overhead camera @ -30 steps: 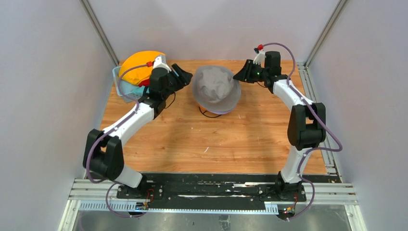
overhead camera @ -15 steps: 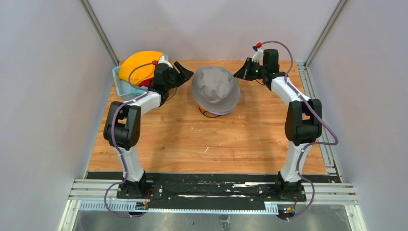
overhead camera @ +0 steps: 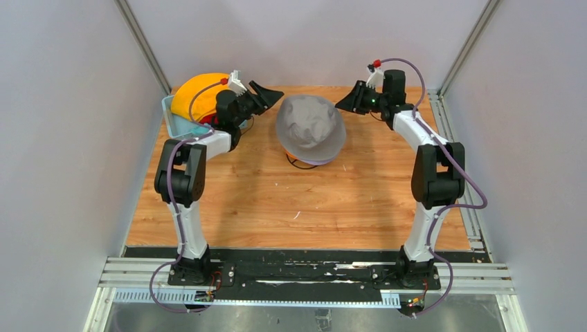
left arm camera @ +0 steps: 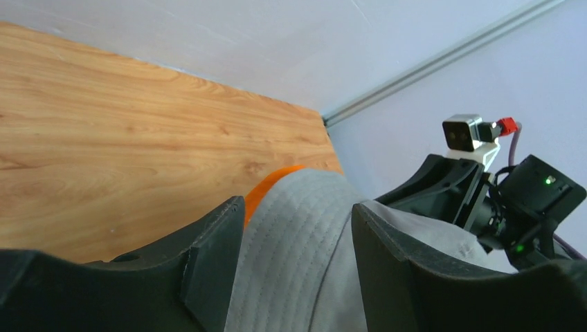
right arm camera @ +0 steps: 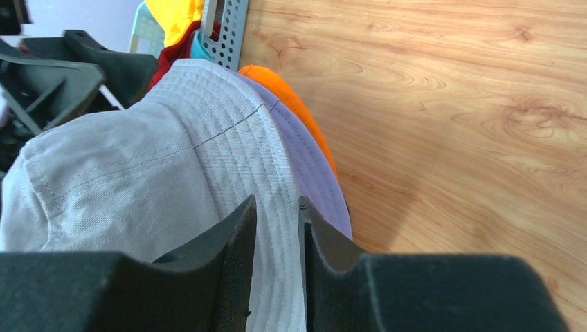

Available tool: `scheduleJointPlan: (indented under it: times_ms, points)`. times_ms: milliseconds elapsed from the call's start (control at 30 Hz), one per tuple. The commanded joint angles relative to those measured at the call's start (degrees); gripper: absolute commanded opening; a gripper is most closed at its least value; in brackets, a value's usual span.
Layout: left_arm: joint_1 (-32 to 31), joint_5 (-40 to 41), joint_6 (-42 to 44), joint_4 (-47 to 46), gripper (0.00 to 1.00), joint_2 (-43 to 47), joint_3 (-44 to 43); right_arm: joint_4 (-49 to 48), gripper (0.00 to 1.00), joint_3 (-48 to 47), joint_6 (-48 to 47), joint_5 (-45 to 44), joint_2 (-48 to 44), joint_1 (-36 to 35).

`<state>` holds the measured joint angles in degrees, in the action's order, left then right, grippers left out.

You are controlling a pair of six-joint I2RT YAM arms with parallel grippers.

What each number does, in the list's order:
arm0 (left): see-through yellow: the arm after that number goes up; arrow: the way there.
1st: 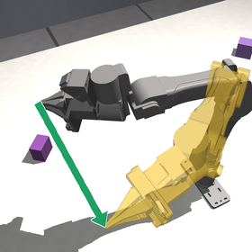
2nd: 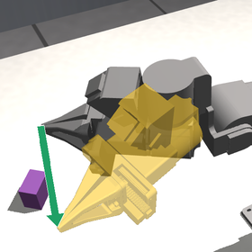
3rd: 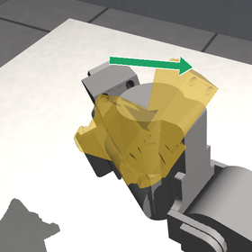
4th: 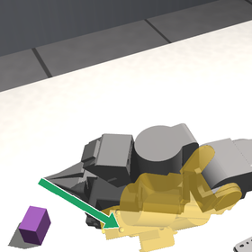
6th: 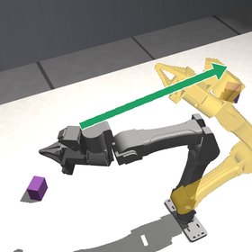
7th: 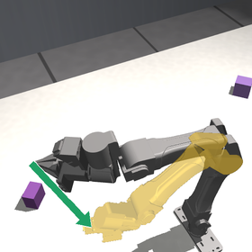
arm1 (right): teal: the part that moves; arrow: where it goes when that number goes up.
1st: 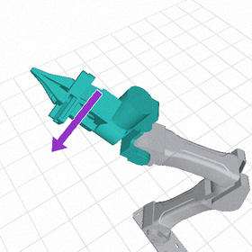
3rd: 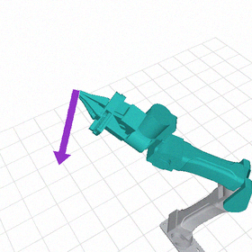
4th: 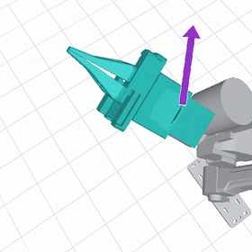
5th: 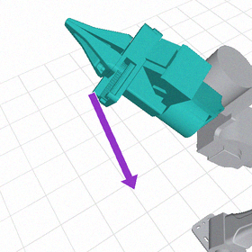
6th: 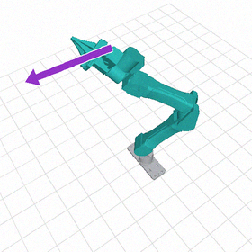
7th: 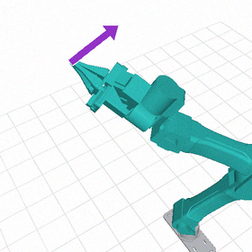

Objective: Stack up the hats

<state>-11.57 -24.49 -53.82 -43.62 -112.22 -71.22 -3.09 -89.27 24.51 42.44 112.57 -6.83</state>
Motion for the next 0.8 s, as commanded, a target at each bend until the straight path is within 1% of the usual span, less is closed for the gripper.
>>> scheduleJointPlan:
  times_ms: [0,300,467,633,767]
  points:
    - [0.64,-7.01,-1.56,-5.25,0.62,-3.98,-2.89,-3.36,0.29,1.18,2.18,4.81,-1.31,2.11]
    - [1.46,-12.11,-2.09,-6.88,0.61,-8.24,-5.72,-3.88,0.3,2.8,2.71,7.22,-2.75,4.25]
    - [1.55,-15.19,-4.29,-9.79,0.61,-10.46,-7.51,-4.9,0.3,4.02,3.47,7.31,-3.04,4.37]
    - [1.55,-18.87,-7.23,-12.11,0.57,-13.09,-9.6,-5.57,0.3,4.72,3.97,7.14,-3.24,4.45]
    - [1.58,-19.66,-7.46,-12.3,0.56,-13.68,-9.42,-5.61,0.3,4.76,3.98,7.13,-3.41,4.55]
